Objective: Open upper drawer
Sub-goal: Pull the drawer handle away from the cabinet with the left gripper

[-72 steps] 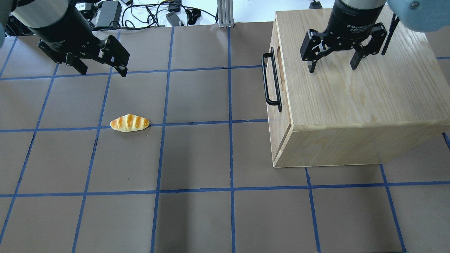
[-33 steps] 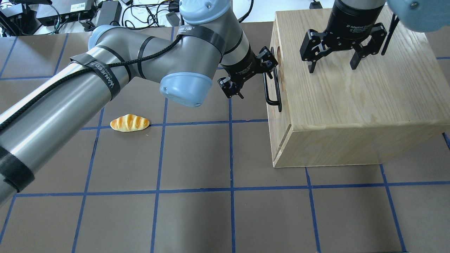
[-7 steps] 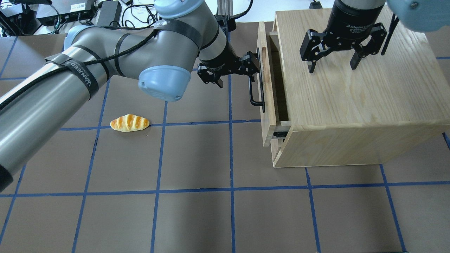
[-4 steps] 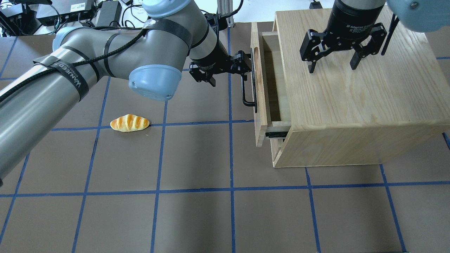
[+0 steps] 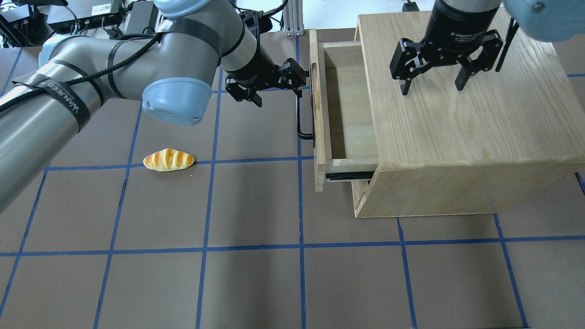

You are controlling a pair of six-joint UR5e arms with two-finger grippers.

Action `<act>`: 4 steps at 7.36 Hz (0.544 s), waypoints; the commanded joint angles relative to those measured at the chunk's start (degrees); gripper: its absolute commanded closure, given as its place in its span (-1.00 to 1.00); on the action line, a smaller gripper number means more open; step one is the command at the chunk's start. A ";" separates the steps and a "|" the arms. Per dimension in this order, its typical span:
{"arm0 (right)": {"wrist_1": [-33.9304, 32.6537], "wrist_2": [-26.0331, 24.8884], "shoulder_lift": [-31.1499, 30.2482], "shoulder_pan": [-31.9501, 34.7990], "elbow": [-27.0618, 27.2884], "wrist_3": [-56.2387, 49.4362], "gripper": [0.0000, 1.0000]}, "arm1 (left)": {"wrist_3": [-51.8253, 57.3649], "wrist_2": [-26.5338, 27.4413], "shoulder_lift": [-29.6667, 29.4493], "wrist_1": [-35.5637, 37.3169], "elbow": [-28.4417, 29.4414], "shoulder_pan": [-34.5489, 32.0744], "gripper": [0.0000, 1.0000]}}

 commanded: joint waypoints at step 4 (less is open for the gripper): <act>0.00 0.00 0.00 0.00 -0.05 0.03 -1.00 | 2.69 0.08 0.66 0.22 -1.59 0.50 -1.00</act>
